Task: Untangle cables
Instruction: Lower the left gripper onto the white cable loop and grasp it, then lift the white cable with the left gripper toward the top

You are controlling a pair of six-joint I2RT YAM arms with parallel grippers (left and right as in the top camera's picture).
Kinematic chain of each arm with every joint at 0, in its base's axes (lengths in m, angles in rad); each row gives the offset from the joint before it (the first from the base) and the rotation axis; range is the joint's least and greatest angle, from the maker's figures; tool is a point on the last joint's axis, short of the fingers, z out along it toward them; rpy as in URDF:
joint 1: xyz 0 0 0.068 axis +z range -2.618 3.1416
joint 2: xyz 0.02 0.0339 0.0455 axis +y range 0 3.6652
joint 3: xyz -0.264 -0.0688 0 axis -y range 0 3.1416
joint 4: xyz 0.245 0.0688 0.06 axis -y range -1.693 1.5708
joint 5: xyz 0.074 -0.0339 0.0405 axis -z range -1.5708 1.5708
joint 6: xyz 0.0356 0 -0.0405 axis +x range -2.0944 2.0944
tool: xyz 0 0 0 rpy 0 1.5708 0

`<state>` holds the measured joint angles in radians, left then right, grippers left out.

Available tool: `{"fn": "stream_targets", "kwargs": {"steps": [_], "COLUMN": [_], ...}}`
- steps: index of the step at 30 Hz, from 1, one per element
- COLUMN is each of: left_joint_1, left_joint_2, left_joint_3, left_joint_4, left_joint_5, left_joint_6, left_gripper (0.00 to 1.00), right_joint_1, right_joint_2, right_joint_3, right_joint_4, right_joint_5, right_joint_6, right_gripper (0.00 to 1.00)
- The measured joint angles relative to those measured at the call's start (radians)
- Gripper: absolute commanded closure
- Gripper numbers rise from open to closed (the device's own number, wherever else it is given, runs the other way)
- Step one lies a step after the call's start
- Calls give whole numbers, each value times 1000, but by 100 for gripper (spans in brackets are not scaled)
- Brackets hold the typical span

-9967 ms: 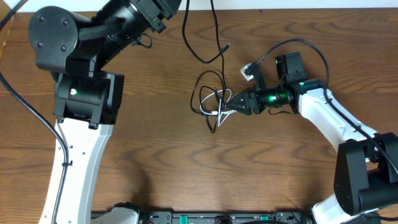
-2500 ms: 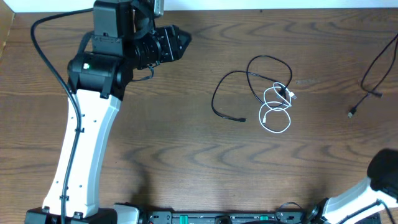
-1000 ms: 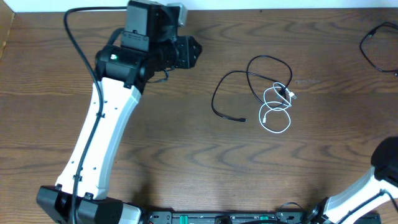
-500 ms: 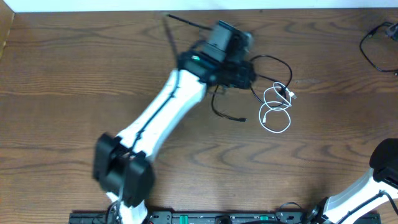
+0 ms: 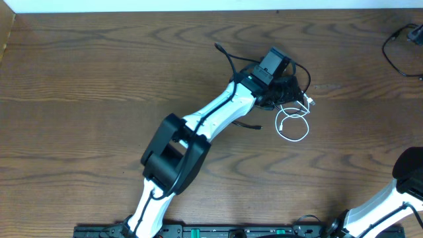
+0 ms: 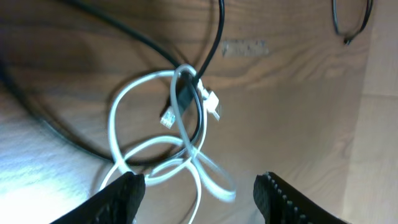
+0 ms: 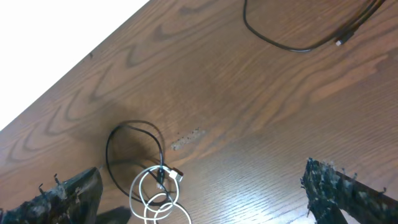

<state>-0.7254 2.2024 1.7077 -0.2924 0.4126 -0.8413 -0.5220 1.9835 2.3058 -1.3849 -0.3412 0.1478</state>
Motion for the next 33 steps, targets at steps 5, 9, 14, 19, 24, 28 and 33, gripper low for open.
{"fn": "stream_targets", "kwargs": {"steps": [5,9,14,19,24,28,33], "left_joint_1": [-9,-22,-46,-67,-64,-32,23], "left_joint_2": [48,50,53,65,73,31,-198], "left_joint_3": [-1,-1,-1,-1,-1,-1,-1], "left_joint_4": [135,167,166,166,146,96,-99], "left_joint_5": [0,0,-6,-32,-35,-26,-54], "left_joint_6": [-37,-51,-54,-48,-5,64,232], "left_gripper": [40,50,60,92,93,93,92], "right_joint_1": [10,12,14,20,30,42,64], "right_joint_2": [0,0,0,0,0,0,0], "right_joint_3": [0,0,0,0,0,0,-1], "right_joint_4": [-7,-15,-18,-21,-35,-40,-43], "right_joint_5": [-1,-1,0,0,-1,-1,-8], "right_joint_6": [0,0,0,0,0,-3,-9], "right_gripper": [1,1,1,1,1,1,1]}}
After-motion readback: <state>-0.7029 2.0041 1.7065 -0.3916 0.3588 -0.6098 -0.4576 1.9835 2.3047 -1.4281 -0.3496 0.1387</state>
